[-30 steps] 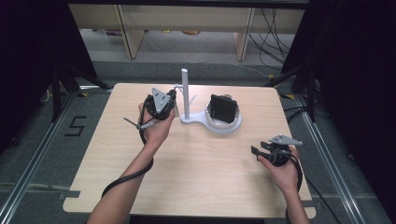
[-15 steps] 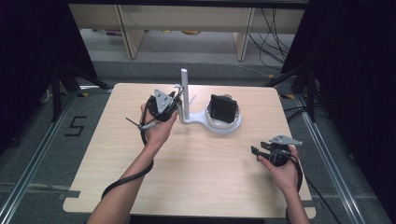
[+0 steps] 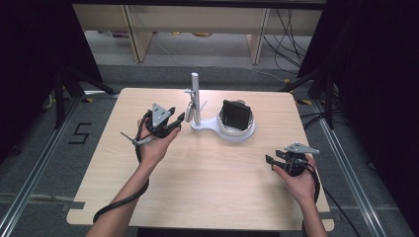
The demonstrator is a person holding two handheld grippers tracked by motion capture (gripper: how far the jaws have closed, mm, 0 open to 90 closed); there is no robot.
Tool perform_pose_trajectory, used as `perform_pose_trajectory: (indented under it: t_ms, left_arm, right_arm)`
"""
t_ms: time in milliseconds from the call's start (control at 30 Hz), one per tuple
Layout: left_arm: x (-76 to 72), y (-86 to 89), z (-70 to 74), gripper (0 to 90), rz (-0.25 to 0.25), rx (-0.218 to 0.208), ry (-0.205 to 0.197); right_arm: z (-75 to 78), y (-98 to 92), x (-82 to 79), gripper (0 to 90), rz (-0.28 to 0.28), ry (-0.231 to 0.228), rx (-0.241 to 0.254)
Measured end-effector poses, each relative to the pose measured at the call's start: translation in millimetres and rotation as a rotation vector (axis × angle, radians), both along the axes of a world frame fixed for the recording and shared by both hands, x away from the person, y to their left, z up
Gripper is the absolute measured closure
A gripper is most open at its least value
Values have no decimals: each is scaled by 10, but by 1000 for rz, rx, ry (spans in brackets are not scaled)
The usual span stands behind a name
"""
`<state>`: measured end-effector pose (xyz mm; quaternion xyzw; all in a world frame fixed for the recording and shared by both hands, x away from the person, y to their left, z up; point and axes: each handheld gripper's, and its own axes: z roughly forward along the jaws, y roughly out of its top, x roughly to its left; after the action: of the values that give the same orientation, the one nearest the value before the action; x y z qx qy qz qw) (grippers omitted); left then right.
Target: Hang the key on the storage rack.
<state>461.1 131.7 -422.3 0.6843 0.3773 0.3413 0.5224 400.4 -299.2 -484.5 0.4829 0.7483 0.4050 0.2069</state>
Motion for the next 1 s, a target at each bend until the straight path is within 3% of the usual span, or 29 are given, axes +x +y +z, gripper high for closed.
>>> perform_pose_trajectory:
  t_ms: [133, 167, 200, 233, 333, 367, 567, 667, 933, 967, 1000]
  left_arm:
    - [-125, 153, -79, 516, -10, 18, 22]
    - [-155, 197, -105, 497, -25, 25, 42]
    - [-188, 242, -138, 482, -37, 20, 61]
    - [-225, 294, -173, 479, -43, 17, 71]
    - [-345, 447, -296, 470, -29, 22, 97]
    - [-385, 493, -345, 469, -26, 13, 105]
    - [-646, 720, -610, 461, -3, -2, 147]
    - [-754, 795, -720, 460, 4, -8, 151]
    - [-931, 932, -927, 456, 43, -59, 104]
    - [-941, 936, -944, 455, 46, -71, 100]
    - [-952, 936, -959, 453, 54, -77, 95]
  right_arm:
    - [-6, -4, 4, 494, -2, -2, 0]
    - [5, 22, -25, 494, -28, 32, 19]
    - [1, -6, -4, 494, -6, -2, -17]
    - [-2, -5, -4, 494, -5, -1, -18]
    - [-5, -6, -2, 494, -3, -6, -24]
    - [-18, 23, -10, 494, -16, 7, 10]
    - [-36, 60, -14, 491, -10, 31, 14]
    - [-50, 66, -8, 491, -6, 23, 8]
    - [-52, 70, -15, 489, -6, 41, 3]
    - [-63, 53, 5, 488, 12, 9, -18]
    - [-65, 52, 5, 488, 17, 9, -20]
